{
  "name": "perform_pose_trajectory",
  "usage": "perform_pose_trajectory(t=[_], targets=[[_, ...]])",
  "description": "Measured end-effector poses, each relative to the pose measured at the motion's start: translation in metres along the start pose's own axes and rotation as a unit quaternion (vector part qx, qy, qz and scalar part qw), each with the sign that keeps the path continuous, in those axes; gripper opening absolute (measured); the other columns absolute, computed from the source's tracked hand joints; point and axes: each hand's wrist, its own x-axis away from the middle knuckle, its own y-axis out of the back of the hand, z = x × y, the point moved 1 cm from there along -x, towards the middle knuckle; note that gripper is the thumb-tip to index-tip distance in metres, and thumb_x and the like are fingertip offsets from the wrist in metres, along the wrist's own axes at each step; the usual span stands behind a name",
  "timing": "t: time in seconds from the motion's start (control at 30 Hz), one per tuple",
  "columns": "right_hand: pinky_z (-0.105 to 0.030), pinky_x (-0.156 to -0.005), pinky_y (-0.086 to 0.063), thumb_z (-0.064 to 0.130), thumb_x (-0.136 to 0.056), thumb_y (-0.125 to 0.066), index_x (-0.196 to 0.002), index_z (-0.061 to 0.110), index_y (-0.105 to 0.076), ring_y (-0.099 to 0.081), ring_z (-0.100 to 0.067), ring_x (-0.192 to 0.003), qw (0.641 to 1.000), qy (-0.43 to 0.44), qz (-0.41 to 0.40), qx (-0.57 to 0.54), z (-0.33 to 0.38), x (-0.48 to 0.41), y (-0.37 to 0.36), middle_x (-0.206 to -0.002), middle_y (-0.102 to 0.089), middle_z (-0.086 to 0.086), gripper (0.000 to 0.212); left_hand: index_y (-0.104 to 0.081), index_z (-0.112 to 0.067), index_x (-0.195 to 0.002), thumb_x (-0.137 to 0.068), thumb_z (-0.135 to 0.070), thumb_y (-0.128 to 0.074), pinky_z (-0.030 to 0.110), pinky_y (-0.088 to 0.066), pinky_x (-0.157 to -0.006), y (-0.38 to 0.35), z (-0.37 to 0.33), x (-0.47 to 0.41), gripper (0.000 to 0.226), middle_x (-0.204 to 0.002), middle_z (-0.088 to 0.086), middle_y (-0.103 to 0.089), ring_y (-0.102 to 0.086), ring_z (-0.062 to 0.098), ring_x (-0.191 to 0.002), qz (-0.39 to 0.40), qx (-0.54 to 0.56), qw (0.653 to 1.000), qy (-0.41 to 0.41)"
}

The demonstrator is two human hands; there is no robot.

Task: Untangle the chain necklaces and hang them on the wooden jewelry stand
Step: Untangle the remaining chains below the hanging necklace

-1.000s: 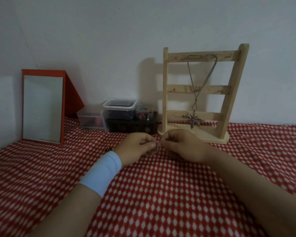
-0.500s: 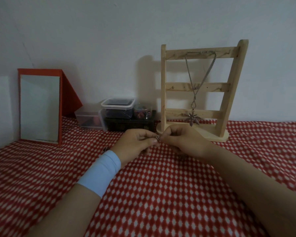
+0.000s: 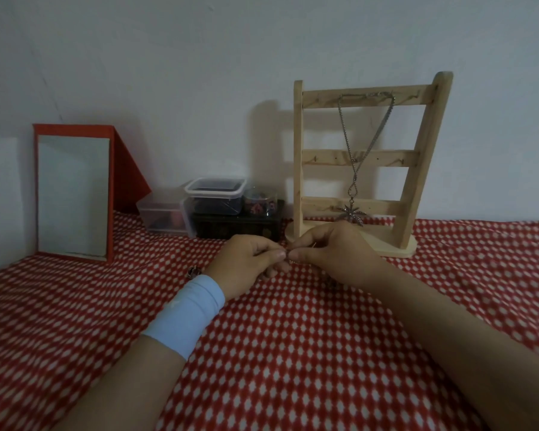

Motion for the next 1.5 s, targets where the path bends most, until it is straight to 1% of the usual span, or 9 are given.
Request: perform_pose_trajectory(t=[0.33,0.5,0.6,0.73,0.93,1.1,1.23,1.37,1.5], targets=[[-0.008,-0.053,-0.041,0.016,-0.103,-0.056,-0.083,0.016,-0.068,-0.053,0.007,-0.048,0.998,-0.057,0.034,-0.003,0.002,0.001,-0.004,-0.050,-0.059,0.024,0.024,-0.063,-0.027,-0.091,-0.089,-0.023,-0.067,0.009,-0.044,-0.075,-0.011,-0.002,0.003,0.006,-0.087,-0.013,-0.066,-0.060,-0.005,-0.083,-0.157,-0.076,0.984,-0.033],[-0.007,-0.057,-0.040,0.018,-0.104,-0.054,-0.088,0.015,-0.069,-0.055,0.013,-0.055,0.998,-0.041,0.038,0.038,0.003,0.001,-0.007,-0.053,-0.059,0.030,0.022,-0.074,-0.030,-0.089,-0.087,-0.032,-0.070,0.007,-0.048,-0.076,-0.016,-0.006,0.006,0.005,-0.085,-0.018,-0.071,-0.063,-0.009,-0.082,-0.120,-0.057,0.991,-0.020],[-0.007,-0.057,-0.040,0.019,-0.104,-0.054,-0.087,0.018,-0.068,-0.055,0.013,-0.056,0.998,-0.049,0.033,0.030,0.003,0.002,-0.007,-0.055,-0.061,0.024,0.022,-0.074,-0.032,-0.086,-0.086,-0.025,-0.073,0.020,-0.053,-0.085,-0.015,-0.005,0.005,0.008,-0.086,-0.016,-0.073,-0.066,-0.007,-0.080,-0.113,-0.009,0.993,0.009],[-0.009,-0.066,-0.042,0.028,-0.103,-0.054,-0.099,0.016,-0.072,-0.057,0.002,-0.081,0.992,-0.044,0.020,0.119,-0.001,0.000,-0.008,-0.091,-0.068,0.008,0.022,-0.074,-0.033,-0.076,-0.090,-0.026,-0.067,0.031,-0.056,-0.086,-0.014,-0.005,0.003,0.017,-0.079,-0.014,-0.074,-0.065,-0.005,-0.071,-0.082,0.011,0.994,0.065],[-0.004,-0.072,-0.039,0.027,-0.106,-0.049,-0.104,0.017,-0.066,-0.053,-0.005,-0.085,0.986,-0.012,0.044,0.163,-0.005,0.002,-0.015,-0.096,-0.061,0.006,0.020,-0.073,-0.024,-0.076,-0.093,-0.035,-0.057,0.035,-0.052,-0.090,-0.017,-0.007,0.000,0.025,-0.082,-0.010,-0.071,-0.064,0.006,-0.083,-0.058,-0.141,0.985,0.081],[-0.014,-0.070,-0.037,0.028,-0.108,-0.044,-0.094,0.029,-0.058,-0.053,0.001,-0.083,0.992,-0.046,0.060,0.098,-0.001,0.001,-0.016,-0.090,-0.059,0.012,0.020,-0.067,-0.028,-0.081,-0.086,-0.036,-0.061,0.033,-0.054,-0.081,-0.018,-0.014,0.002,0.011,-0.083,-0.012,-0.067,-0.062,0.005,-0.081,-0.092,-0.172,0.980,0.046],[-0.011,-0.072,-0.038,0.028,-0.106,-0.047,-0.088,0.035,-0.054,-0.053,0.004,-0.083,0.991,-0.037,0.066,0.108,0.003,0.001,-0.016,-0.088,-0.058,0.015,0.021,-0.066,-0.021,-0.084,-0.092,-0.026,-0.056,0.024,-0.049,-0.076,-0.016,-0.012,0.002,0.013,-0.085,-0.007,-0.066,-0.061,0.008,-0.083,-0.106,-0.076,0.991,0.035],[-0.006,-0.072,-0.043,0.029,-0.100,-0.060,-0.082,0.034,-0.065,-0.061,0.004,-0.083,0.999,-0.023,0.010,0.041,0.011,0.003,-0.010,-0.085,-0.068,0.014,0.020,-0.073,-0.022,-0.090,-0.095,-0.026,-0.053,0.030,-0.051,-0.088,-0.015,-0.009,0.003,0.021,-0.093,-0.004,-0.072,-0.065,0.011,-0.093,-0.074,0.064,0.990,0.103],[-0.007,-0.063,-0.047,0.022,-0.090,-0.076,-0.074,0.028,-0.075,-0.064,0.009,-0.065,0.999,-0.036,0.019,-0.019,0.012,0.006,-0.007,-0.069,-0.071,0.021,0.017,-0.075,-0.022,-0.086,-0.092,-0.026,-0.058,0.028,-0.051,-0.085,-0.013,-0.011,0.003,0.019,-0.088,-0.006,-0.073,-0.066,0.010,-0.090,-0.078,0.073,0.989,0.100]])
